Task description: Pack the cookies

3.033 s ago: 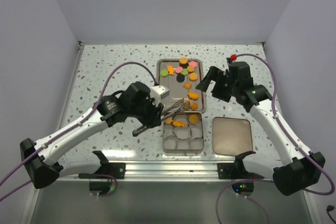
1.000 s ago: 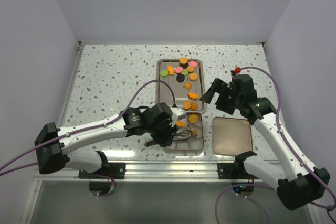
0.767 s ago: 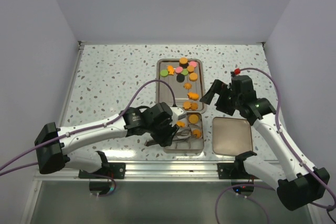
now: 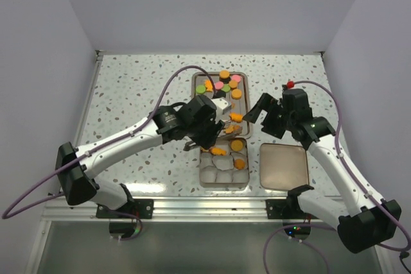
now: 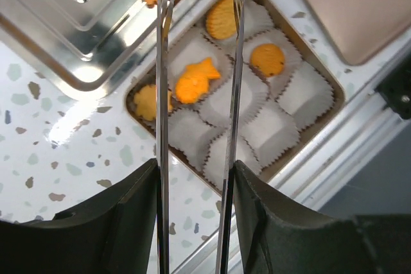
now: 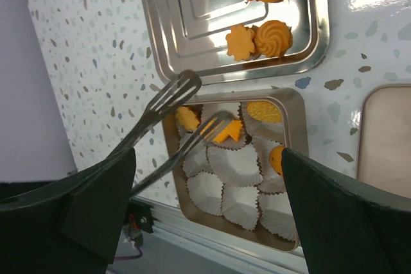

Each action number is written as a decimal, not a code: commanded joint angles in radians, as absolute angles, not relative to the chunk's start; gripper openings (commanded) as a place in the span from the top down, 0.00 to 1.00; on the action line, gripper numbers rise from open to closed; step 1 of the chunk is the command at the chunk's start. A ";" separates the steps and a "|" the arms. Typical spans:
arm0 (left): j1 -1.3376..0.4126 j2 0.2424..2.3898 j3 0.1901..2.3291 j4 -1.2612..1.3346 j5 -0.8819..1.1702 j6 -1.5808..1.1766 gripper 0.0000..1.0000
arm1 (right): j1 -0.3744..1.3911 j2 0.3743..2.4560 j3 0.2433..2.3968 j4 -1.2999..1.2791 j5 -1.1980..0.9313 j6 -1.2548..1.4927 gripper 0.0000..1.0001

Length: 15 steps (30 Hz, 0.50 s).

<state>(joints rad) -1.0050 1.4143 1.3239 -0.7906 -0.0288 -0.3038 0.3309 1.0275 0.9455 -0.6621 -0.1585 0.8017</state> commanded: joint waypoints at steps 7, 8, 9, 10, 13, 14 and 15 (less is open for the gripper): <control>-0.916 1.615 1.500 -0.815 -0.104 -0.222 0.48 | 0.327 0.979 0.994 -0.663 -0.196 0.827 0.01; -0.916 1.634 1.508 -0.815 -0.112 -0.219 0.48 | 0.325 0.968 0.983 -0.672 -0.201 0.827 0.01; -0.916 1.667 1.515 -0.812 -0.117 -0.216 0.49 | 0.325 0.957 0.967 -0.678 -0.202 0.825 0.01; -0.916 1.686 1.528 -0.805 -0.124 -0.215 0.49 | 0.325 0.937 0.962 -0.684 -0.202 0.819 0.01; -0.913 1.744 1.557 -0.798 -0.136 -0.218 0.49 | 0.325 0.922 0.971 -0.732 -0.184 0.781 0.01; -0.911 1.758 1.566 -0.798 -0.143 -0.218 0.49 | 0.325 0.922 0.980 -0.761 -0.178 0.769 0.01; -0.910 1.782 1.575 -0.798 -0.146 -0.219 0.49 | 0.327 0.922 1.000 -0.773 -0.163 0.758 0.01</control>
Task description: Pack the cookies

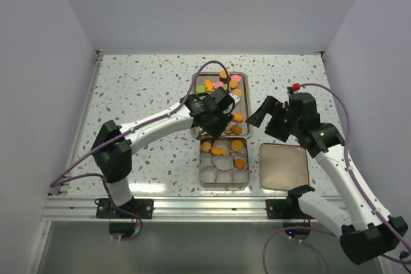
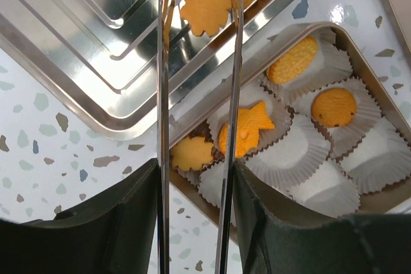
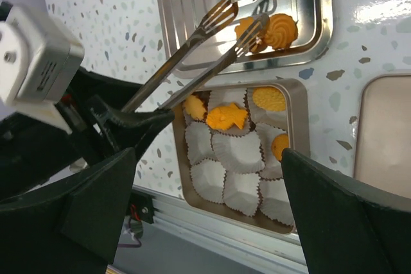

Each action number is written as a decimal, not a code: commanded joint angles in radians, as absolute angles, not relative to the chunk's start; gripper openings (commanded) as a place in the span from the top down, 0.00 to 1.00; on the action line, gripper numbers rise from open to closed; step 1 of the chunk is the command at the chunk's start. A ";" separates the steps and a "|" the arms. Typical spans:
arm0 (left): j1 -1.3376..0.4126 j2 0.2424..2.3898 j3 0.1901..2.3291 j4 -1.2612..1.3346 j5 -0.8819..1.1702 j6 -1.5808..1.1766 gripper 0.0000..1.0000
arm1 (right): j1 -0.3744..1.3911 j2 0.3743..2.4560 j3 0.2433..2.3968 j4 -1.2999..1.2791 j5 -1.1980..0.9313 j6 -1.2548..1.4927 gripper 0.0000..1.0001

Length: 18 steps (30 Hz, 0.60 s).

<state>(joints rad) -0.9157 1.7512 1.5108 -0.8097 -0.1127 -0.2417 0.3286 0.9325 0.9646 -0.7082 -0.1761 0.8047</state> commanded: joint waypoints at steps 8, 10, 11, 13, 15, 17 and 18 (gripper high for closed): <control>-0.904 1.876 1.669 -0.804 -0.167 -0.206 0.49 | 0.324 0.923 1.048 -0.824 -0.124 0.696 0.01; -0.900 1.901 1.690 -0.816 -0.169 -0.203 0.49 | 0.324 0.925 1.055 -0.825 -0.117 0.687 0.01; -0.897 1.919 1.698 -0.822 -0.170 -0.202 0.49 | 0.324 0.927 1.057 -0.827 -0.115 0.686 0.01; -0.894 1.934 1.713 -0.831 -0.169 -0.202 0.49 | 0.324 0.930 1.061 -0.828 -0.114 0.678 0.01; -0.893 1.953 1.721 -0.834 -0.167 -0.202 0.49 | 0.324 0.934 1.065 -0.830 -0.112 0.673 0.01; -0.887 1.971 1.735 -0.839 -0.163 -0.199 0.49 | 0.324 0.937 1.063 -0.827 -0.112 0.670 0.01; -0.885 1.977 1.743 -0.841 -0.161 -0.199 0.49 | 0.324 0.939 1.063 -0.827 -0.110 0.670 0.01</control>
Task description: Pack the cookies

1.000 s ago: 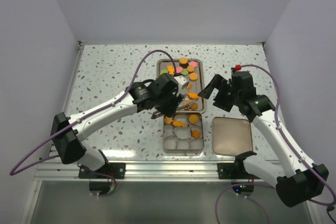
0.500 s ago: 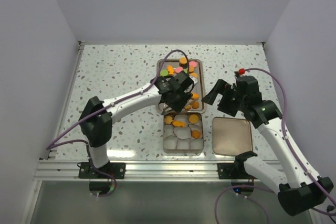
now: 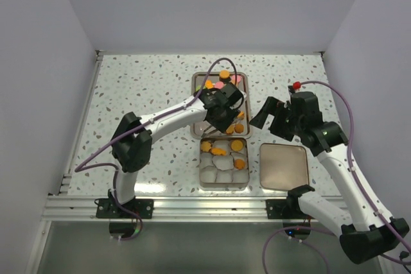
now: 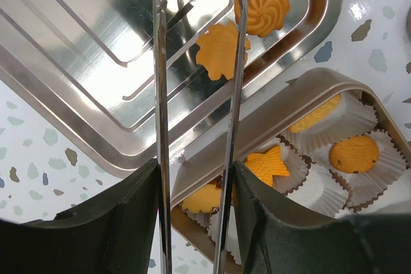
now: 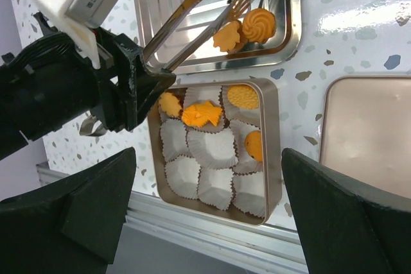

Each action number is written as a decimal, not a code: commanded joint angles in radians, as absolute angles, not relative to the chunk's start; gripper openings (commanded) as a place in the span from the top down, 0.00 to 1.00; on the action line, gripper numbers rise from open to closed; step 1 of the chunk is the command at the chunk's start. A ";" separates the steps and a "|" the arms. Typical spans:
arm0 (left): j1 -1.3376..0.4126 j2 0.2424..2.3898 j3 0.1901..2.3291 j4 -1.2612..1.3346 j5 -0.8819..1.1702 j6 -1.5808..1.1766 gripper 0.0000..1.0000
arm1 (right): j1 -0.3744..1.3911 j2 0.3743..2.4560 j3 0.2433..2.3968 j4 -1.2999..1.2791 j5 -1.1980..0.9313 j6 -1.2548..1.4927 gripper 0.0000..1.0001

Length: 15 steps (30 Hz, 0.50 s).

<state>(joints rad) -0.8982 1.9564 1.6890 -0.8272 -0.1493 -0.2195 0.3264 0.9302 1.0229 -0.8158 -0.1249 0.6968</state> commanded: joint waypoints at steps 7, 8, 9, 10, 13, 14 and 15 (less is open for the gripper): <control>-0.861 2.037 1.828 -0.882 -0.164 -0.190 0.49 | 0.322 0.954 1.063 -0.812 -0.110 0.666 0.01; -0.854 2.036 1.832 -0.885 -0.172 -0.190 0.49 | 0.322 0.957 1.063 -0.811 -0.110 0.666 0.01; -0.853 2.033 1.832 -0.885 -0.176 -0.190 0.49 | 0.322 0.960 1.063 -0.810 -0.112 0.666 0.01; -0.850 2.031 1.829 -0.885 -0.189 -0.190 0.49 | 0.322 0.960 1.063 -0.808 -0.112 0.664 0.01; -0.842 2.010 1.809 -0.881 -0.204 -0.189 0.47 | 0.322 0.963 1.065 -0.805 -0.110 0.661 0.01; -0.841 2.002 1.806 -0.879 -0.213 -0.189 0.45 | 0.322 0.965 1.065 -0.805 -0.110 0.661 0.01; -0.841 2.000 1.805 -0.882 -0.219 -0.187 0.44 | 0.321 0.965 1.065 -0.805 -0.109 0.661 0.01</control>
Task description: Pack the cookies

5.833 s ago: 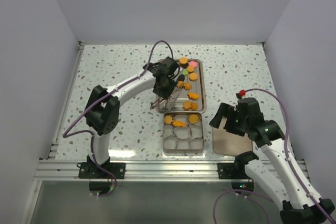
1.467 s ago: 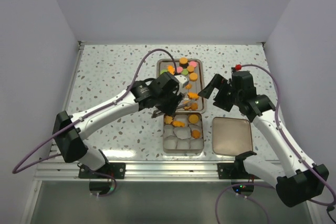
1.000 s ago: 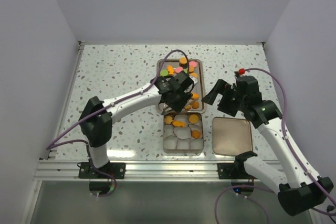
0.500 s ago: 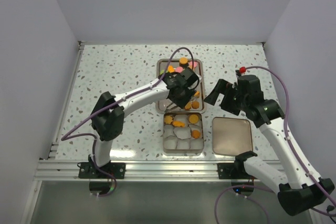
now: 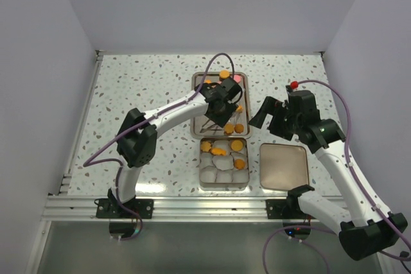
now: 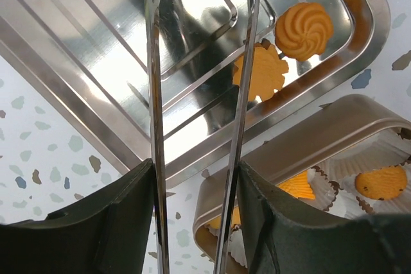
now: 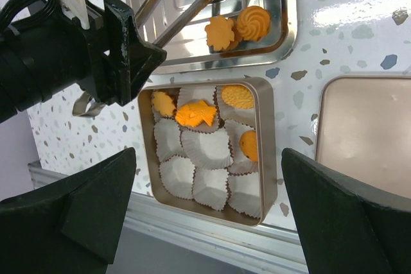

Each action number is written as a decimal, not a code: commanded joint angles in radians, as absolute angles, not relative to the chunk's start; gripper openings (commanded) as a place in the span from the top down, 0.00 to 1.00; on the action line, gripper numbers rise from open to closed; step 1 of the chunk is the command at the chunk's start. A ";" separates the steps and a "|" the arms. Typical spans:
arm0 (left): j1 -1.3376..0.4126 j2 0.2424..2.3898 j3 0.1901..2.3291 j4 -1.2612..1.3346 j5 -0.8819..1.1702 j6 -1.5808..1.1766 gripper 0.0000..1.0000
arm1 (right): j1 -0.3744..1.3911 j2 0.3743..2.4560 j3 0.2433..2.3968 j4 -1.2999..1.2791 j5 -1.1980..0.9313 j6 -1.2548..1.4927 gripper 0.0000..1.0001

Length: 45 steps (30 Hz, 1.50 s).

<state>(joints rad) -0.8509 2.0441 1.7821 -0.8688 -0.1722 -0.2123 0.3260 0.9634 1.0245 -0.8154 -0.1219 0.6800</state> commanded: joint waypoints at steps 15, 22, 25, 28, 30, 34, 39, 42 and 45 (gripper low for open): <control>-0.834 2.078 1.851 -0.834 -0.118 -0.193 0.45 | 0.319 0.951 1.074 -0.828 -0.089 0.660 0.01; -0.836 2.072 1.822 -0.824 -0.120 -0.187 0.60 | 0.319 0.940 1.068 -0.833 -0.083 0.667 0.01; -0.835 2.056 1.818 -0.828 -0.127 -0.192 0.62 | 0.321 0.939 1.060 -0.830 -0.092 0.673 0.01; -0.834 2.026 1.798 -0.830 -0.141 -0.199 0.63 | 0.319 0.934 1.052 -0.824 -0.097 0.680 0.01; -0.835 1.990 1.772 -0.824 -0.147 -0.204 0.63 | 0.319 0.930 1.046 -0.821 -0.101 0.686 0.01; -0.835 1.934 1.763 -0.841 -0.161 -0.213 0.63 | 0.319 0.930 1.037 -0.815 -0.104 0.693 0.01; -0.836 1.891 1.770 -0.867 -0.187 -0.233 0.63 | 0.319 0.928 1.025 -0.792 -0.121 0.710 0.01; -0.834 1.853 1.761 -0.879 -0.193 -0.248 0.63 | 0.319 0.930 1.009 -0.773 -0.146 0.724 0.01; -0.834 1.786 1.729 -0.884 -0.192 -0.262 0.63 | 0.319 0.933 0.997 -0.764 -0.158 0.730 0.01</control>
<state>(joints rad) -0.8398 1.8896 1.7481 -0.8730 -0.1703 -0.2291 0.3241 0.9413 1.0065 -0.8043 -0.1249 0.7082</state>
